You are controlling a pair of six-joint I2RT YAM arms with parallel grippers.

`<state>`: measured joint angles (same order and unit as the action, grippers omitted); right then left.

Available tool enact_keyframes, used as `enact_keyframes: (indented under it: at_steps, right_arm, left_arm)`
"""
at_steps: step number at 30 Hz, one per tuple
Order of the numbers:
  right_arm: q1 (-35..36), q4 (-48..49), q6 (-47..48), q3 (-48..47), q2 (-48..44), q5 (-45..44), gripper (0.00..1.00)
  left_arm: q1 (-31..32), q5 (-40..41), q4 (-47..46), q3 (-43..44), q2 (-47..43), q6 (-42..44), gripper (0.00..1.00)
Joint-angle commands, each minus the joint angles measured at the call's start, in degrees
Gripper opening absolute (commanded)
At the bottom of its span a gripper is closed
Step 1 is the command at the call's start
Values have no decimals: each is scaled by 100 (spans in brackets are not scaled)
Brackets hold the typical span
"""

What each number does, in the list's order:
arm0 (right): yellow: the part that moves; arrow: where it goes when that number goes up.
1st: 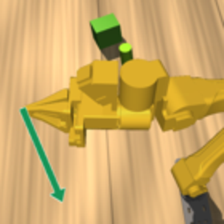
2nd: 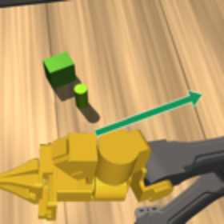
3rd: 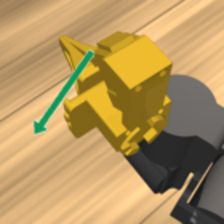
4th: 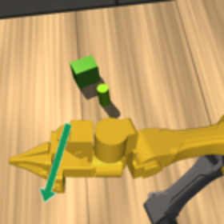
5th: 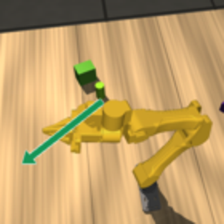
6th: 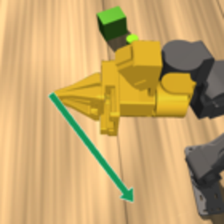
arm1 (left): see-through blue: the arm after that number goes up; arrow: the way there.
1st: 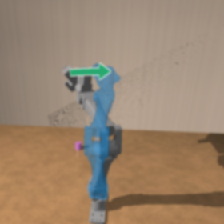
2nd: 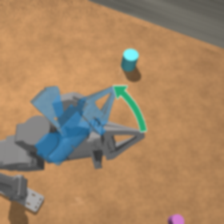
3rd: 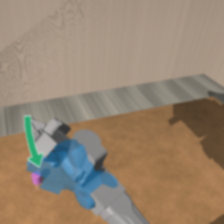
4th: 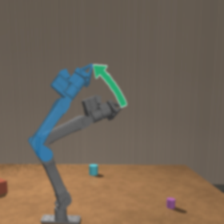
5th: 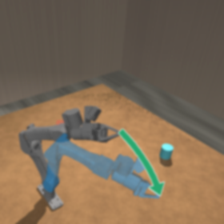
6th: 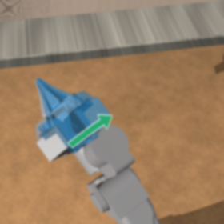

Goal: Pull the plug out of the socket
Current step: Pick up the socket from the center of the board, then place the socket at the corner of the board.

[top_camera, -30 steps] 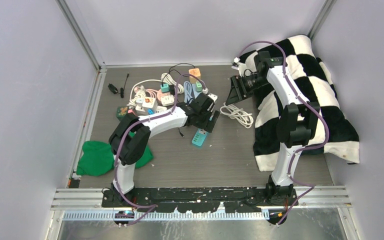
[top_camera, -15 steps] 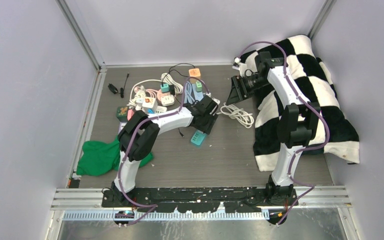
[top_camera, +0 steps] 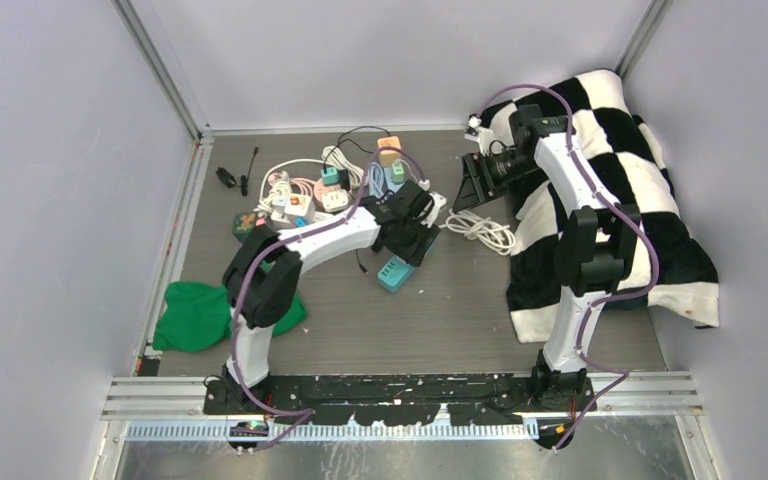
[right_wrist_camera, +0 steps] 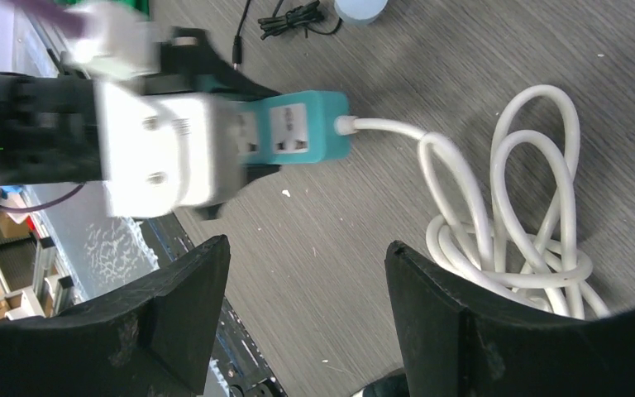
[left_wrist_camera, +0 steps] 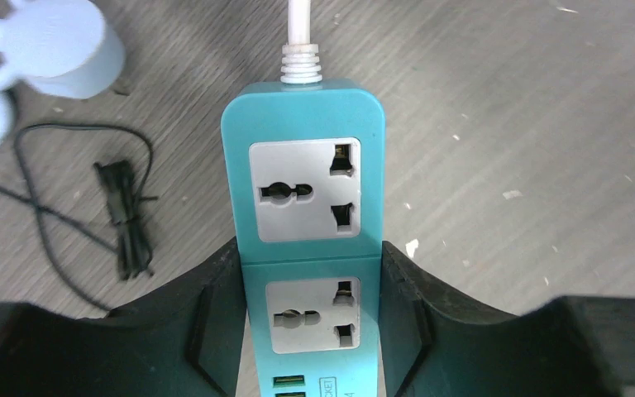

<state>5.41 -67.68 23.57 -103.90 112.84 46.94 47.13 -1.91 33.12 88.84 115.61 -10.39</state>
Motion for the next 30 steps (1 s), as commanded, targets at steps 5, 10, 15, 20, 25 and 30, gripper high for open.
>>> enact_keyframes:
  at_steps: [5, 10, 15, 20, 25, 30]
  right_arm:
    - [-372, -349, 71, -912, -425, 323, 74]
    - [-466, -466, 82, -1174, -554, 617, 74]
    - [-670, -535, 121, -1291, -707, 991, 74]
    - [-693, -469, 90, -1185, -667, 1036, 74]
    - [-690, -269, -37, -930, -658, 1104, 74]
    - [-690, -136, -132, -754, -650, 1142, 74]
  left_arm:
    - [-145, -284, -419, -590, -1867, 787, 0]
    - [-401, -230, -551, -916, -2747, 841, 0]
    - [-677, -179, -543, -886, -3376, 877, 0]
    - [-858, -10, -623, -734, -3878, 894, 0]
    - [-1129, 143, -612, -552, -4240, 951, 0]
    - [-1586, 116, -706, -484, -4506, 931, 0]
